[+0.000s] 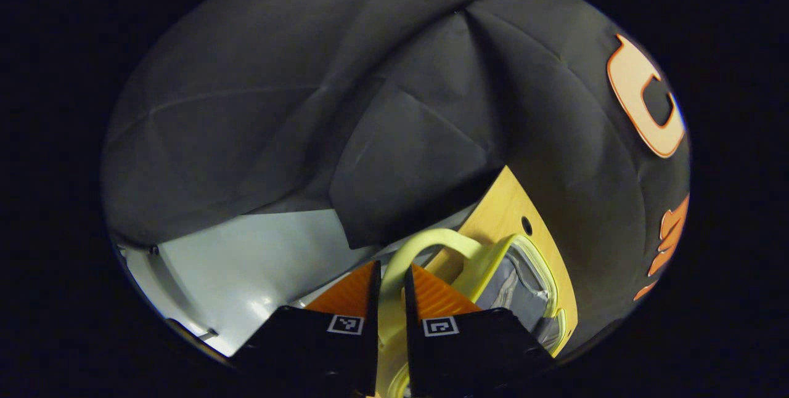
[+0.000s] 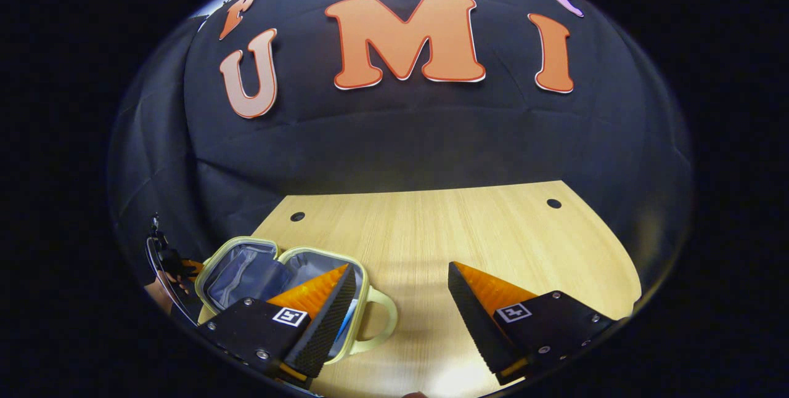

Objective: First open the suitcase, pack the skin care products into it, and then close the suitcase.

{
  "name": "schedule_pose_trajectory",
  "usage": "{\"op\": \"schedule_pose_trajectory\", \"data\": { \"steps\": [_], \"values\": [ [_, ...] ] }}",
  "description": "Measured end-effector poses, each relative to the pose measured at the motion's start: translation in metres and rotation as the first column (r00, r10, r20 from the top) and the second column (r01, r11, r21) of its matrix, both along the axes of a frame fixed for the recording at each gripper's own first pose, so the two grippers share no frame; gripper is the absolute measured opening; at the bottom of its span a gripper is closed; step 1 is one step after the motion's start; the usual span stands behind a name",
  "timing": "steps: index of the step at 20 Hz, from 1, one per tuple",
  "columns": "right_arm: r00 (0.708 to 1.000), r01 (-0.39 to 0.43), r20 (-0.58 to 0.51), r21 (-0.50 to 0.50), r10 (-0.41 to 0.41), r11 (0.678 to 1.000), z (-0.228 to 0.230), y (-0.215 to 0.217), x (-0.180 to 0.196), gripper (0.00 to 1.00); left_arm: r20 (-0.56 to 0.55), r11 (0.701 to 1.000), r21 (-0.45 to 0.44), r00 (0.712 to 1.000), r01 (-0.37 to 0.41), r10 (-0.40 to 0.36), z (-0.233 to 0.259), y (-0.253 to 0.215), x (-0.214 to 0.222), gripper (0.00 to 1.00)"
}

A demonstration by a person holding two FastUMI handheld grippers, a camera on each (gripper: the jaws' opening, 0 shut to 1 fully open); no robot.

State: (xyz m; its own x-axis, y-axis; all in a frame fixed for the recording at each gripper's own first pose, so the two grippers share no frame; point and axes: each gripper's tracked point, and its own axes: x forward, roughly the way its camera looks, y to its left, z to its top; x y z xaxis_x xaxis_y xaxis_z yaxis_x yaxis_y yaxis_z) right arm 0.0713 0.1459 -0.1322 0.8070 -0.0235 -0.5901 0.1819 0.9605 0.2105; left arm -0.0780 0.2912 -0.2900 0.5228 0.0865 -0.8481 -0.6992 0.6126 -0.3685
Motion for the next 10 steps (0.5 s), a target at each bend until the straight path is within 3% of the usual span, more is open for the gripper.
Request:
{"op": "schedule_pose_trajectory", "data": {
  "steps": [1,6,10],
  "values": [
    [1.000,0.012,0.005,-0.006,-0.012,1.000,0.003,-0.006,-0.003,0.96,0.013,0.999,0.031,0.999,0.040,-0.040,0.001,-0.001,0.006,0.12],
    [0.998,0.067,0.020,-0.062,-0.066,0.996,0.008,-0.042,-0.017,0.95,0.124,0.976,0.151,0.976,0.158,-0.177,0.050,-0.005,0.033,0.12],
    [0.997,0.077,0.008,-0.124,-0.077,0.989,0.002,-0.062,-0.030,0.96,0.237,0.954,0.208,0.935,0.217,-0.265,0.120,-0.007,0.049,0.11]
  ]
}}
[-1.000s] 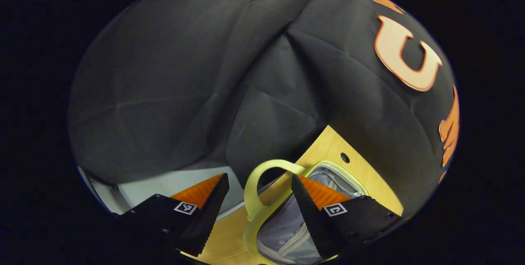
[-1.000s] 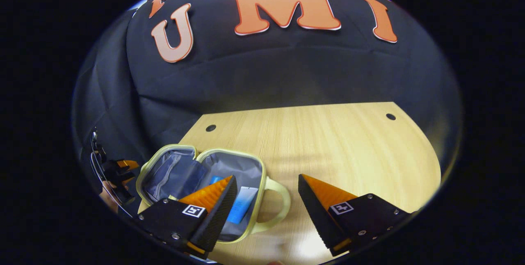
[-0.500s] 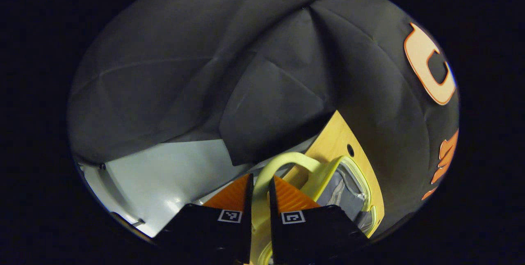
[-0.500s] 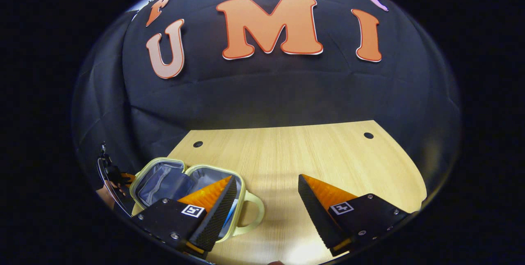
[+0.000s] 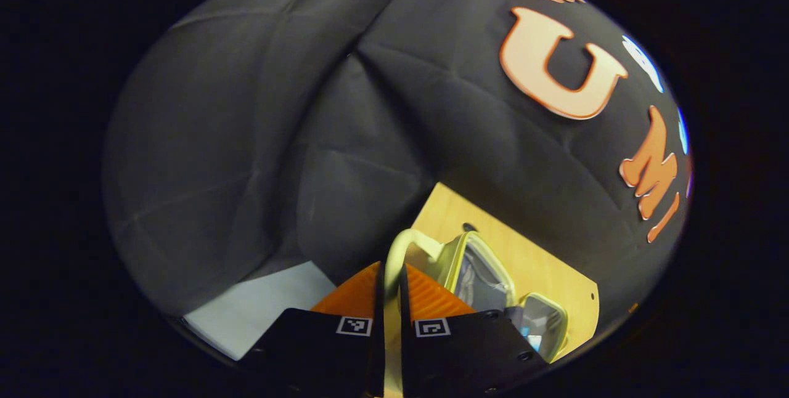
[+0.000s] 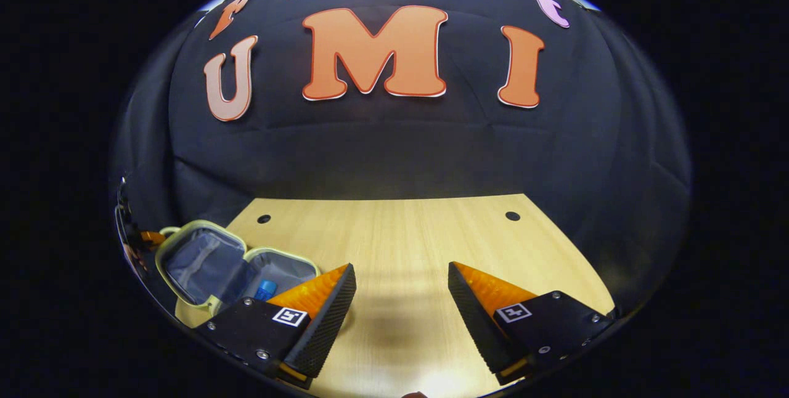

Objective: First open the suitcase, pack the skin care products into it, and then close the suitcase.

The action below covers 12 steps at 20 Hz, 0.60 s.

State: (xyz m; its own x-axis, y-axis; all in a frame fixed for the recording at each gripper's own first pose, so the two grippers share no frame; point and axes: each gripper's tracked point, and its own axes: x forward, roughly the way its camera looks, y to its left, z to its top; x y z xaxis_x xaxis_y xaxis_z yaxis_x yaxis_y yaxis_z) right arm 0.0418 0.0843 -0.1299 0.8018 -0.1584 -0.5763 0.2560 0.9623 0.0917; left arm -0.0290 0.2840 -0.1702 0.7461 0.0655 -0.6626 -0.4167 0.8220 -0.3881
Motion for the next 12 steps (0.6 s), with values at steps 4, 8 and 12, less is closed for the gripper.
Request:
{"op": "schedule_pose_trajectory", "data": {
  "steps": [4,8,12],
  "values": [
    [1.000,0.002,0.014,-0.018,-0.002,1.000,0.003,-0.006,0.000,0.96,0.139,0.995,-0.006,0.985,0.100,-0.098,0.053,-0.026,0.023,0.11],
    [0.998,-0.003,0.064,0.009,0.003,1.000,0.012,-0.005,0.004,0.96,0.199,0.986,-0.005,0.966,0.168,-0.163,0.088,-0.052,0.032,0.10],
    [0.995,-0.006,0.098,0.024,0.003,1.000,0.017,-0.013,0.012,0.96,0.240,0.971,0.033,0.942,0.235,-0.236,0.125,-0.092,0.042,0.10]
  ]
}}
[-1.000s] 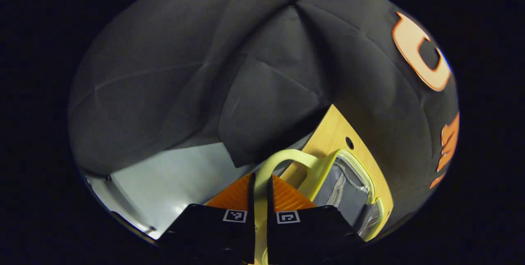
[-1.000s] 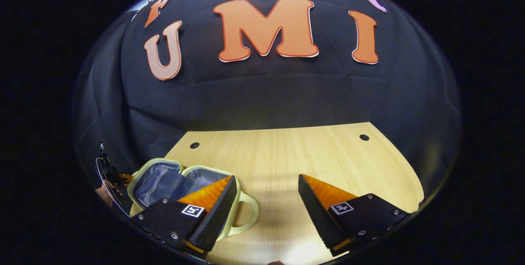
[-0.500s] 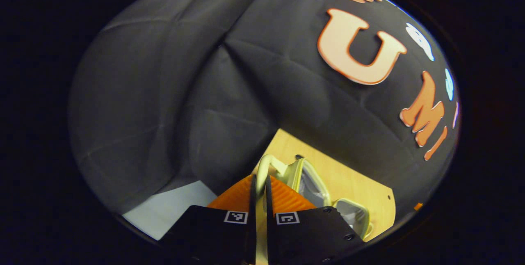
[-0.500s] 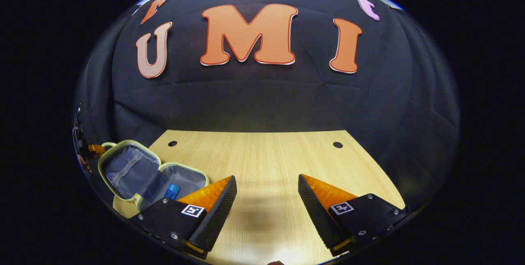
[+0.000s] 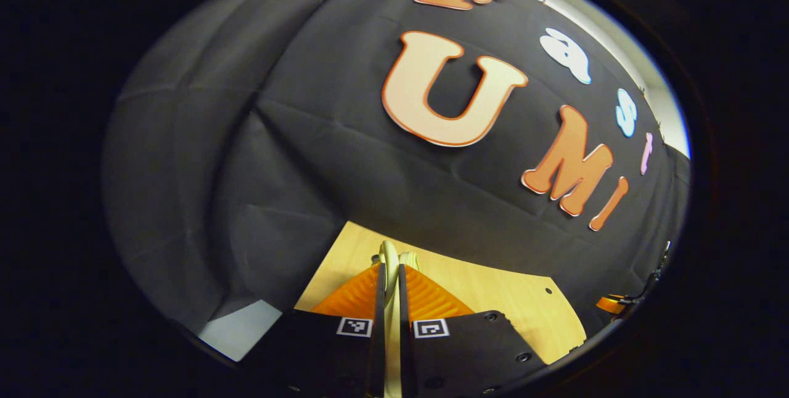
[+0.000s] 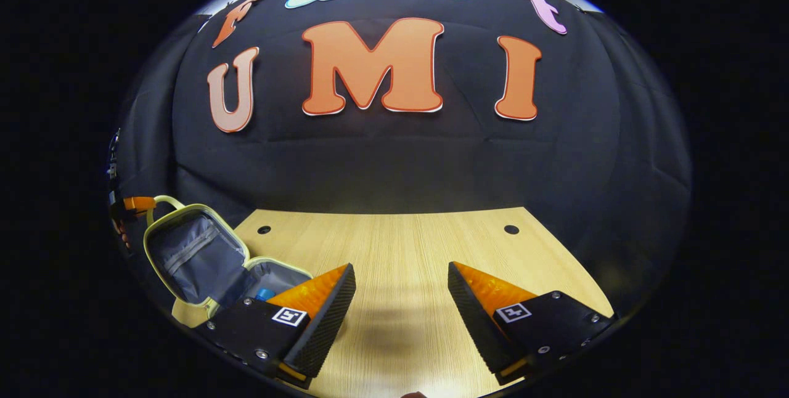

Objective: First open the suitcase, pack the skin care products into it, and then close the suitcase.

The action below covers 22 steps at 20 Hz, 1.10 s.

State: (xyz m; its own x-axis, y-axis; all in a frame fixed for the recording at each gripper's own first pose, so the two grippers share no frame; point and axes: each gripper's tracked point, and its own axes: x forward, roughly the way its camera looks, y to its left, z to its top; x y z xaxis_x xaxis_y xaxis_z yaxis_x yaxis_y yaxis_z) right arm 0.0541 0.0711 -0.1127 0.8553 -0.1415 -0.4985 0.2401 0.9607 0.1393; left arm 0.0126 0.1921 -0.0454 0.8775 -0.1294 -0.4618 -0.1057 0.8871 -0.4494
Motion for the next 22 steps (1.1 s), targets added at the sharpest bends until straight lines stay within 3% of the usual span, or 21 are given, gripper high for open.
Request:
{"op": "schedule_pose_trajectory", "data": {
  "steps": [9,22],
  "values": [
    [0.997,-0.062,0.053,0.075,0.058,0.995,-0.004,-0.029,0.020,0.96,0.033,0.997,-0.011,0.997,0.076,-0.076,0.056,-0.112,0.005,0.10],
    [0.991,-0.122,0.055,0.070,0.119,0.990,-0.028,-0.108,0.016,0.95,-0.030,0.970,0.167,0.984,0.178,-0.175,0.042,-0.273,-0.009,0.11]
  ]
}}
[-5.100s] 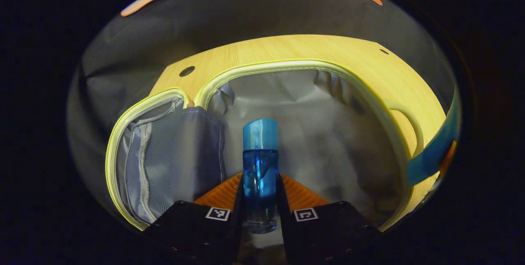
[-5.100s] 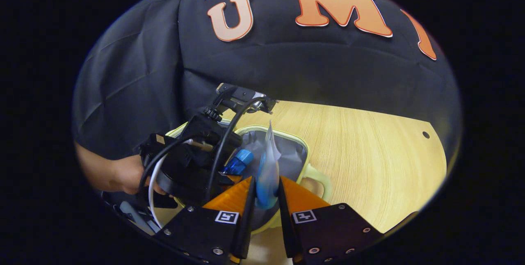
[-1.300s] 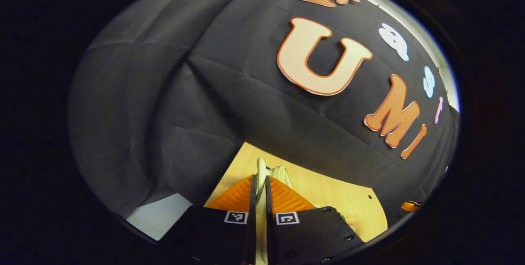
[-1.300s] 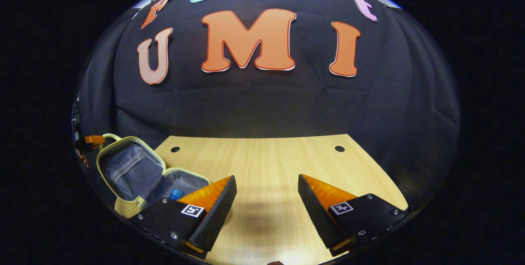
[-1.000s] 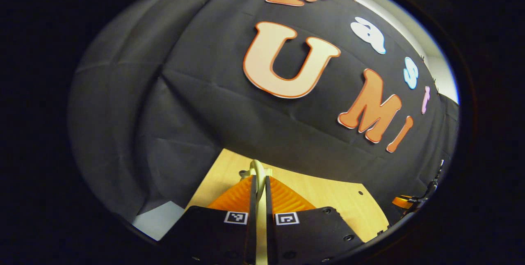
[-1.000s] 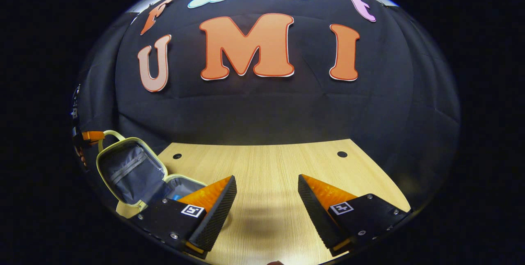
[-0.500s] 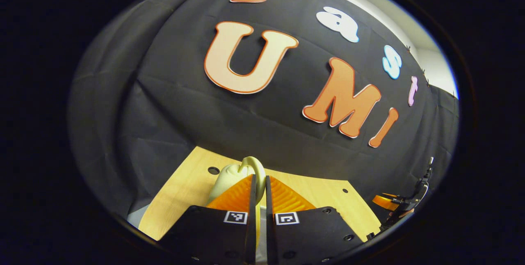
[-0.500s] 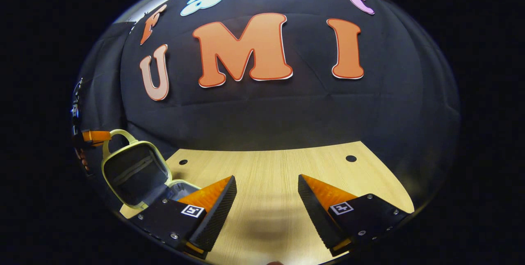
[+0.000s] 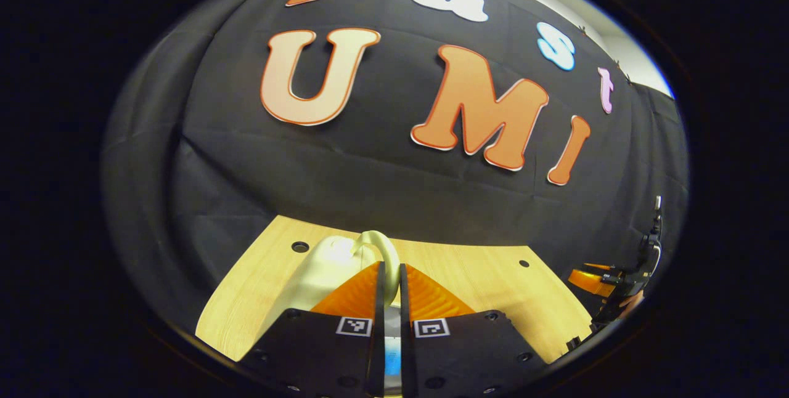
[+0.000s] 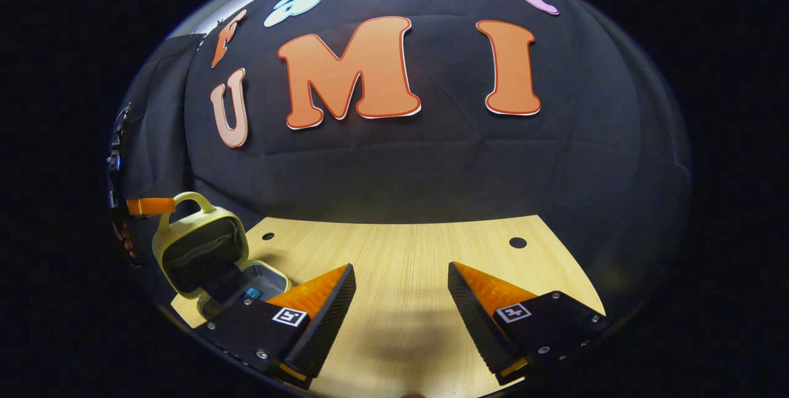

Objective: First open the suitcase, pack the skin care products into it, and then close the suitcase.

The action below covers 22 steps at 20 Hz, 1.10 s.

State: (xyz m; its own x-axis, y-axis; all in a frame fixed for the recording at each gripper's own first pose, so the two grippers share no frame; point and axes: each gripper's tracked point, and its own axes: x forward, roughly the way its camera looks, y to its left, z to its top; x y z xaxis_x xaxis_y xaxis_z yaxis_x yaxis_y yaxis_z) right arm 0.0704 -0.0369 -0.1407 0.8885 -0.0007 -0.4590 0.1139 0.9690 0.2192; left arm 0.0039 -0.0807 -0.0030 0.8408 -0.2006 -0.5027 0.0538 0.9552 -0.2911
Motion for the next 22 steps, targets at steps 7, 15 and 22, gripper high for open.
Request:
{"op": "schedule_pose_trajectory", "data": {
  "steps": [7,15,22],
  "values": [
    [0.999,-0.039,-0.003,-0.023,0.039,0.999,-0.009,-0.018,-0.012,0.95,-0.051,0.990,0.096,0.994,0.101,-0.096,-0.036,-0.078,-0.014,0.11],
    [0.999,-0.046,-0.023,-0.021,0.046,0.999,-0.022,-0.037,-0.024,0.96,-0.195,0.979,0.036,0.962,0.201,-0.190,-0.120,-0.156,-0.047,0.11],
    [0.999,-0.029,-0.033,-0.025,0.028,0.999,-0.028,-0.044,-0.037,0.96,-0.275,0.940,0.146,0.925,0.308,-0.261,-0.159,-0.176,-0.055,0.11]
  ]
}}
